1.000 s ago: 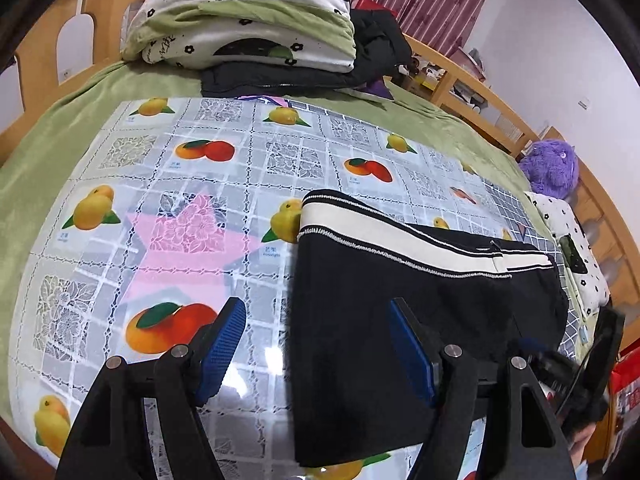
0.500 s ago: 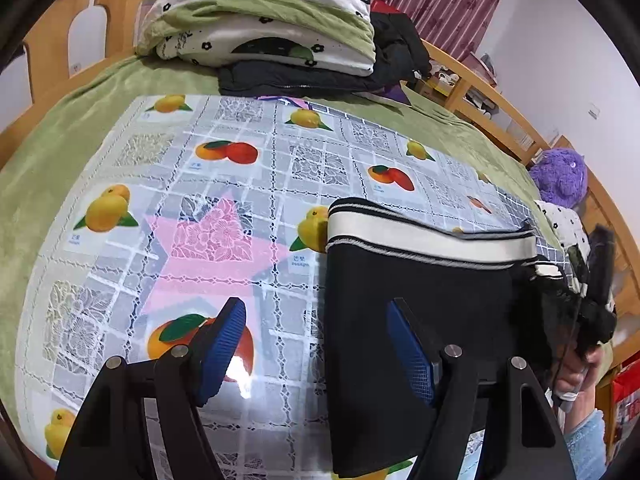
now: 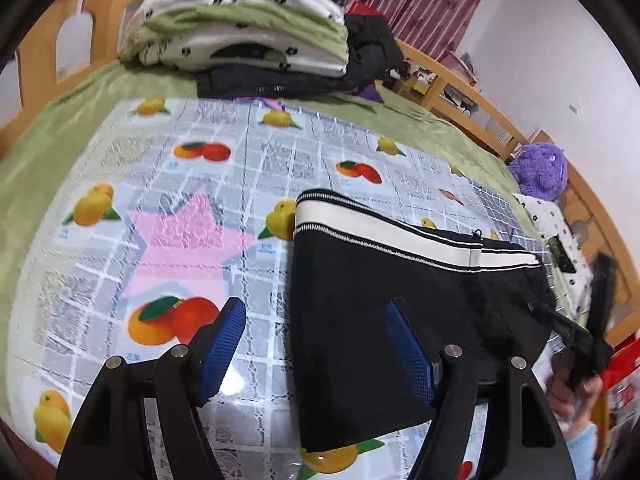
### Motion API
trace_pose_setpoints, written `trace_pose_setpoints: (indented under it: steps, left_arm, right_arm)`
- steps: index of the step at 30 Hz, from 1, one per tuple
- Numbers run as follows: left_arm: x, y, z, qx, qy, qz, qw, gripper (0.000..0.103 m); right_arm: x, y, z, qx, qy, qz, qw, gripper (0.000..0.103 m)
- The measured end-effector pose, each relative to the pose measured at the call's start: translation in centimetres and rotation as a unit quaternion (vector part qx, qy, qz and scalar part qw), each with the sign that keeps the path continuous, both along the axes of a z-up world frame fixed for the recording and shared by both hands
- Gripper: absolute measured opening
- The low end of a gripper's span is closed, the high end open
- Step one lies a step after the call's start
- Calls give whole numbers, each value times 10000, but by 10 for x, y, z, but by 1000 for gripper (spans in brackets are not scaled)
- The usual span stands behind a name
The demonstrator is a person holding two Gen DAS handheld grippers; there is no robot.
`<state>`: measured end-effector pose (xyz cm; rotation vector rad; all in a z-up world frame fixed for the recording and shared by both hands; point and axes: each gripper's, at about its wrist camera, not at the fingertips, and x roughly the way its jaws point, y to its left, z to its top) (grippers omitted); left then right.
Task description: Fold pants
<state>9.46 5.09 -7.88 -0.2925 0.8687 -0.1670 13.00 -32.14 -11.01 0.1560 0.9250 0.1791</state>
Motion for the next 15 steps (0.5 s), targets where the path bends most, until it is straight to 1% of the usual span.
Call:
trace_pose_setpoints:
  steps: [2,3,5,6,8,11,15]
  left_arm:
    - [-7,-6,5,228,-138,5,9996,71]
    - [-11,-9,8,315,-194,12,9993,71]
    - [-17,-12,15,386,-332,-34,9987,71]
    - [-22,-13,20,397,-419,-82,9983,71]
    - [-33,-15,30,430,-599,-137,9972,71]
    - [-46,-17,40,401,-783,-186,9960,71]
    - [-58,-21,41,373,-862,-229,9953,71]
  right_arm:
    - [-15,9,-6,-196,151,286,9993,53]
    - [-22,14,-15,-415,297,362,9980,55]
    - [-32,25,-44,-980,804,405,9911,56]
    - [-38,24,-55,-1063,945,381,9891,56]
    - [-59,17,-50,-895,747,240,9929,56]
    - [-82,7,-34,-651,684,96,9955,56]
    - [-114,-14,-12,-302,360,-576,9972,56]
